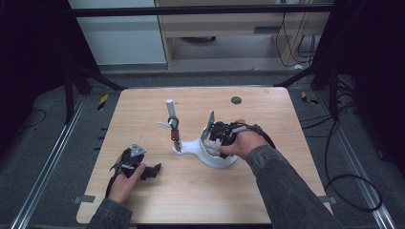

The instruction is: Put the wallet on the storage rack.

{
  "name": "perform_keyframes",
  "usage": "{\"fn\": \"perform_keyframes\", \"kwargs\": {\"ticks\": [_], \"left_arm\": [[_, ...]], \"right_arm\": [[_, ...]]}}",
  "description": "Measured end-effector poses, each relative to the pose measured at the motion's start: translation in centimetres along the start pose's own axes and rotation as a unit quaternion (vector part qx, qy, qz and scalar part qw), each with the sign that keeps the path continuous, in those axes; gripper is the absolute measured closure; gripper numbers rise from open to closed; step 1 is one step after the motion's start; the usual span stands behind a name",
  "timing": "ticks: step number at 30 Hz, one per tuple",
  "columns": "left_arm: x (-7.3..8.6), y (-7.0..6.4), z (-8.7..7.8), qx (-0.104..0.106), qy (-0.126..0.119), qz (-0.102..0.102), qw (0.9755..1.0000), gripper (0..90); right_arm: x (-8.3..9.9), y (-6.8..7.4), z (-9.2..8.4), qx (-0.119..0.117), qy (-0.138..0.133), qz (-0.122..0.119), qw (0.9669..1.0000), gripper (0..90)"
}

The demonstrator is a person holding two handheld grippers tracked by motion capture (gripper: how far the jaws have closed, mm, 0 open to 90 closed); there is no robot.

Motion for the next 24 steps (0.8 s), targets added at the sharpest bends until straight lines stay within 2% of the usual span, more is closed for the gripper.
{"fn": "perform_keyframes", "kwargs": {"ticks": [24], "left_arm": [[-0.01,-0.05,0.02,0.001,0.0,0.001,1.0,0.8]], "right_arm": [[-0.58,-0.22,0.79,-0.008,0.002,0.004,1.0,29.0]]}}
Point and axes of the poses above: each handheld gripper's, and its own axes: z roughly forward along the jaws, x roughly out of its underside, y roughly to its left, the point moved 4 cm from there along z, roughly forward along the jaws, and after that the axes turned 9 degrees about -y, right-handed, at the moved point
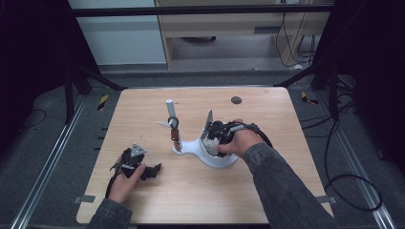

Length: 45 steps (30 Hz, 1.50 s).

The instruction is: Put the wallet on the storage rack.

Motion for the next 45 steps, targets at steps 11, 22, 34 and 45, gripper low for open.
{"fn": "perform_keyframes", "kwargs": {"ticks": [11,22,34,45], "left_arm": [[0.0,0.0,0.0,0.0,0.0,0.001,1.0,0.8],[0.0,0.0,0.0,0.0,0.0,0.0,1.0,0.7],[0.0,0.0,0.0,0.0,0.0,0.0,1.0,0.8],[0.0,0.0,0.0,0.0,0.0,0.001,1.0,0.7]], "right_arm": [[-0.3,0.0,-0.2,-0.003,-0.012,0.014,0.9998,26.5],[-0.2,-0.1,-0.7,-0.004,-0.022,0.018,0.9996,25.9],[-0.1,-0.2,-1.4,0.0,-0.033,0.022,0.9992,25.4],[0.1,-0.3,-2.0,0.0,-0.046,0.025,0.9986,23.1]]}}
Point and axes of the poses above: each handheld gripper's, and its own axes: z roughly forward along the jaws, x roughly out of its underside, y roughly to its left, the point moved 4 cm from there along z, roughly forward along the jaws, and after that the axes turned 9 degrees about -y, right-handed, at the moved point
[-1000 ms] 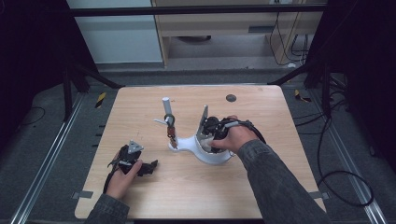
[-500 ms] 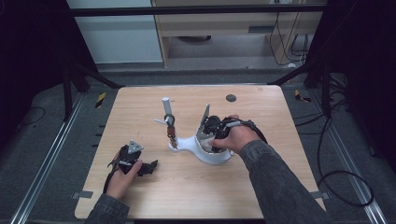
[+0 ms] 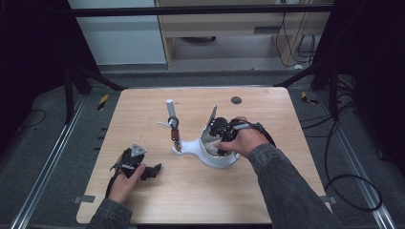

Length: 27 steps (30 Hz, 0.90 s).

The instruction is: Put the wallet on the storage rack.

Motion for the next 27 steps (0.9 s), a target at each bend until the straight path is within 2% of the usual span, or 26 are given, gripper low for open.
{"fn": "perform_keyframes", "kwargs": {"ticks": [10,20,27], "left_arm": [[0.0,0.0,0.0,0.0,0.0,0.0,1.0,0.7],[0.0,0.0,0.0,0.0,-0.001,0.0,1.0,0.8],[0.0,0.0,0.0,0.0,-0.001,0.0,1.0,0.8]], "right_arm": [[0.5,-0.2,-0.8,0.008,-0.012,0.005,0.9999,19.4],[0.9,-0.6,-1.7,0.013,-0.035,0.014,0.9992,12.9],[1.3,-0.9,-2.3,0.026,-0.05,0.017,0.9983,8.7]]}}
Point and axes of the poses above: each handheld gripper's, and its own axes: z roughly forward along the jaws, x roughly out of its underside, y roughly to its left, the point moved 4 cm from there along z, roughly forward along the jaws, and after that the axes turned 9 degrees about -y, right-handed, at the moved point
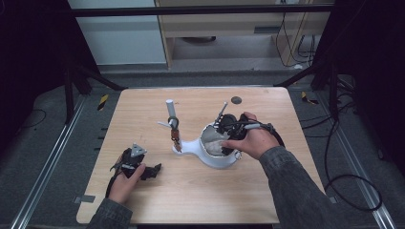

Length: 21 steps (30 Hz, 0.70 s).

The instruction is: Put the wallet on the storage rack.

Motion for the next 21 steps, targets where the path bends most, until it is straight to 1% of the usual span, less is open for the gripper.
{"fn": "perform_keyframes", "kwargs": {"ticks": [3,6,9,13,15,20,21], "left_arm": [[0.0,0.0,0.0,0.0,0.0,0.0,1.0,0.7],[0.0,0.0,0.0,0.0,0.0,0.0,1.0,0.7],[0.0,0.0,0.0,0.0,0.0,0.0,1.0,0.6],[0.0,0.0,0.0,0.0,0.0,0.0,1.0,0.6],[0.0,0.0,0.0,0.0,0.0,0.0,1.0,0.6],[0.0,0.0,0.0,0.0,0.0,-0.001,1.0,0.6],[0.0,0.0,0.0,0.0,0.0,-0.001,1.0,0.6]], "right_arm": [[0.2,-0.2,-0.3,0.002,-0.012,0.002,0.9999,7.6],[0.5,-0.4,-0.6,-0.003,-0.027,0.012,0.9996,6.4],[1.0,-0.6,-0.8,0.002,-0.035,0.013,0.9993,6.1],[1.5,-0.9,-1.3,0.002,-0.051,0.026,0.9984,5.6],[1.9,-1.1,-1.6,0.007,-0.057,0.028,0.998,5.4],[2.9,-1.6,-2.4,0.015,-0.088,0.043,0.9951,5.4],[3.1,-1.7,-2.5,0.016,-0.09,0.047,0.9947,5.4]]}}
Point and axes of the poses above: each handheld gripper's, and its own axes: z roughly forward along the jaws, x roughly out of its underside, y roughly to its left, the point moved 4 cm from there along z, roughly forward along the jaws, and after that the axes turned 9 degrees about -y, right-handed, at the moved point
